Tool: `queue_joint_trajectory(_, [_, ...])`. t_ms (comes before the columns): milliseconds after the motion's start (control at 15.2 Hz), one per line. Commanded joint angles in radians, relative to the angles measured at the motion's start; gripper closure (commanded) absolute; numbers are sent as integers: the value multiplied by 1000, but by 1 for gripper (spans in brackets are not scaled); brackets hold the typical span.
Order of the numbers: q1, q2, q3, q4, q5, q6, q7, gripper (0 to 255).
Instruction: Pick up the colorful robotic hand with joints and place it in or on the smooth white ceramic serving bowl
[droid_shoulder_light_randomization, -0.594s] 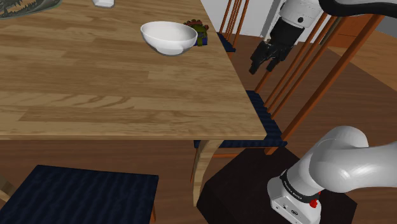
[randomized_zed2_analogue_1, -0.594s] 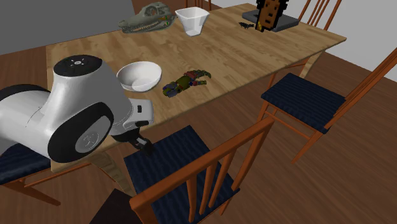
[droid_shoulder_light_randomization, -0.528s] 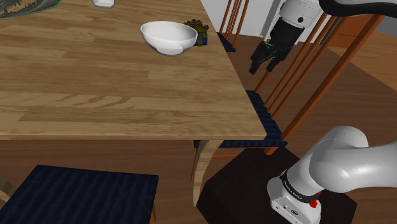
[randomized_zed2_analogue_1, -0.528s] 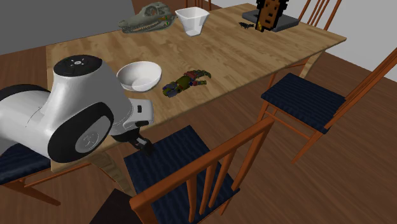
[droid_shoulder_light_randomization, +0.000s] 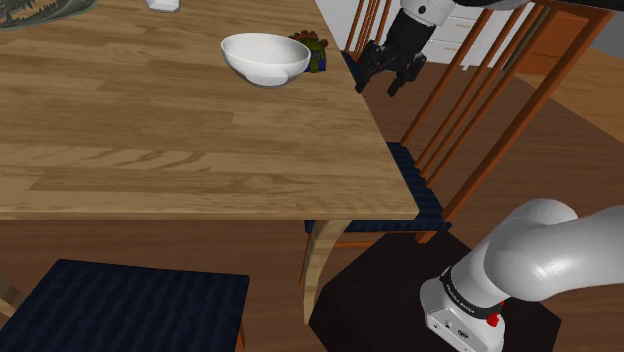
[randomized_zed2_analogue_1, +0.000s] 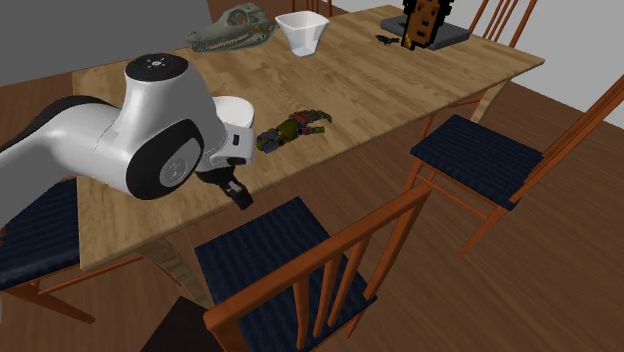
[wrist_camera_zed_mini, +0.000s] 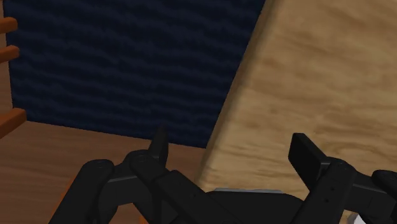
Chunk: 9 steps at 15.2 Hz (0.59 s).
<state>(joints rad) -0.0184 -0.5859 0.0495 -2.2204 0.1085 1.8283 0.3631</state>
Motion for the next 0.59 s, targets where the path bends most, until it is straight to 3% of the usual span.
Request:
queue_joint_trajectory(0, [-12, 69, 17, 57, 9, 33, 60, 0])
queue_joint_trajectory(528, [-60, 331, 55, 314, 4, 116, 277, 0])
